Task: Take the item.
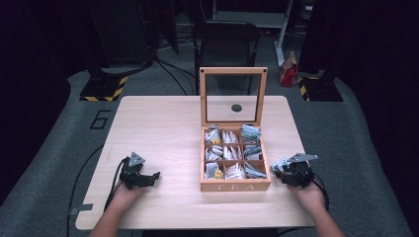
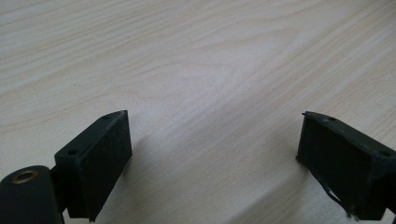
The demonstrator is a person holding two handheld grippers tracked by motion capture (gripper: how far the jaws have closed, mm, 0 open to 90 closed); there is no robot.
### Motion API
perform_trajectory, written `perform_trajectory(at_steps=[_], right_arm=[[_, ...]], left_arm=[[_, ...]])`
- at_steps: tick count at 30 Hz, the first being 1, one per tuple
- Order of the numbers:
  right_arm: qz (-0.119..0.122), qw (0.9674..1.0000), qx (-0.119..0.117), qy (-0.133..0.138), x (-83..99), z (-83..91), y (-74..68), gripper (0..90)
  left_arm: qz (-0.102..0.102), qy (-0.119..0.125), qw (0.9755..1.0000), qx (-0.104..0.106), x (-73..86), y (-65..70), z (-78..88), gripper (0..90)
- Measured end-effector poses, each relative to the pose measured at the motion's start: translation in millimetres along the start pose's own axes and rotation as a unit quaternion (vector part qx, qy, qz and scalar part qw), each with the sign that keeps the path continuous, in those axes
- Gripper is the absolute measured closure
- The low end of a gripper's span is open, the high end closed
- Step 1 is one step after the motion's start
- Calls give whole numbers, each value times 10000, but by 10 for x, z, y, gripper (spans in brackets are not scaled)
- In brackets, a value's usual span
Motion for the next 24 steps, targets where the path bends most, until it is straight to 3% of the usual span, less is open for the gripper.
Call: perform_trajectory(at_steps=[11,24], right_arm=[[78,9997,-63,211,-93,133,-28,472],[-137,9983,-175,547,-192,339,-80,472]], left_arm=[[-4,-3,10000,-2,0,0,0,96],[35,-49,10000,56,9,13,12,96]])
Point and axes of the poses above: each handheld gripper's, and its own axes: z roughly backward along the jaws, x roughly out of its underside, y roughly to its right, the point moved 7 cm from there along -z, roughly forward along the jaws, and after that the axes turned 10 degrees about -z, right-handed, at the moved point
